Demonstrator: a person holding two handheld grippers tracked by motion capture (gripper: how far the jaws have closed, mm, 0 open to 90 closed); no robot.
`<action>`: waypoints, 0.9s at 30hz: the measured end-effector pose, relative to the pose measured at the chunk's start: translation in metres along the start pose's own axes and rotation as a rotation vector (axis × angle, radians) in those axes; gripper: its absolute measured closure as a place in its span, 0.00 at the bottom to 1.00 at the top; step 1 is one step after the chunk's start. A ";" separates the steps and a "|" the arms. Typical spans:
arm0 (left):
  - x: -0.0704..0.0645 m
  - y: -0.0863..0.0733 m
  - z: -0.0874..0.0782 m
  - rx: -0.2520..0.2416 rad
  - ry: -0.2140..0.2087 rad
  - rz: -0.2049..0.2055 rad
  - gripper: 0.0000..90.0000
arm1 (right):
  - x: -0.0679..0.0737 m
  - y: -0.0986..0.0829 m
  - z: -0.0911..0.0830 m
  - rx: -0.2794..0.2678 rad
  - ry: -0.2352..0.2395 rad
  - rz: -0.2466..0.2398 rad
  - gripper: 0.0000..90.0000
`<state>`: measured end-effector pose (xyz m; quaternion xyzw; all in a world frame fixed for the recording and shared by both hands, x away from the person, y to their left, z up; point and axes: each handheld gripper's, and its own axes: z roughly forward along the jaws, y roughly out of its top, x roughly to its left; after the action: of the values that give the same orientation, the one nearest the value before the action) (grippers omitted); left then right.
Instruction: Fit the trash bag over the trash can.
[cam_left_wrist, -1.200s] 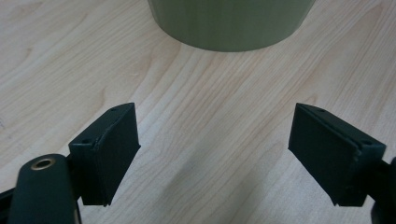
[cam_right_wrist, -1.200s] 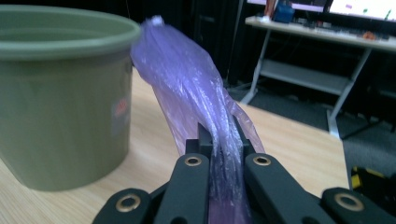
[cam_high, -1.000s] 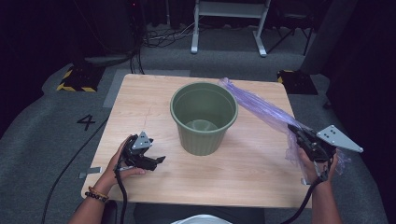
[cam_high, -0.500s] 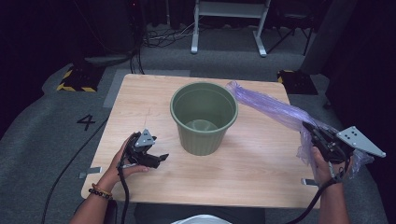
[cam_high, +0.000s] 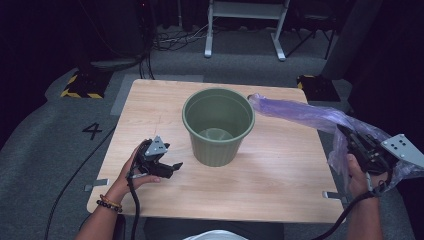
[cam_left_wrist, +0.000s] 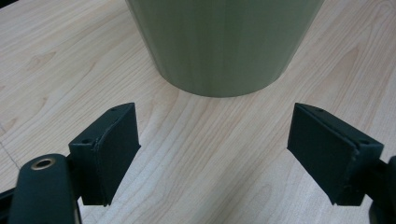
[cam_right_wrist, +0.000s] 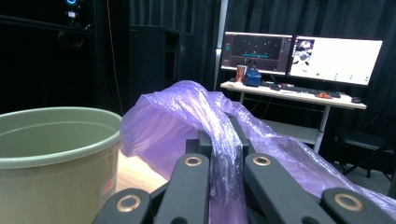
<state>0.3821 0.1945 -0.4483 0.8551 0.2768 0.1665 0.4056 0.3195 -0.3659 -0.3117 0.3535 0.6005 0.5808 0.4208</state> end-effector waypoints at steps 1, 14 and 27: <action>0.000 0.000 0.000 0.000 0.000 -0.001 0.18 | -0.001 0.001 -0.002 -0.002 -0.004 -0.003 1.00; 0.000 -0.001 0.005 0.010 -0.006 -0.007 0.18 | -0.017 0.000 -0.022 -0.039 -0.053 0.021 1.00; 0.000 0.000 0.003 0.002 -0.004 0.003 0.18 | -0.002 0.014 -0.017 -0.088 0.043 0.030 1.00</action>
<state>0.3833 0.1925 -0.4500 0.8563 0.2749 0.1651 0.4048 0.3036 -0.3740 -0.2985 0.3309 0.5778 0.6205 0.4143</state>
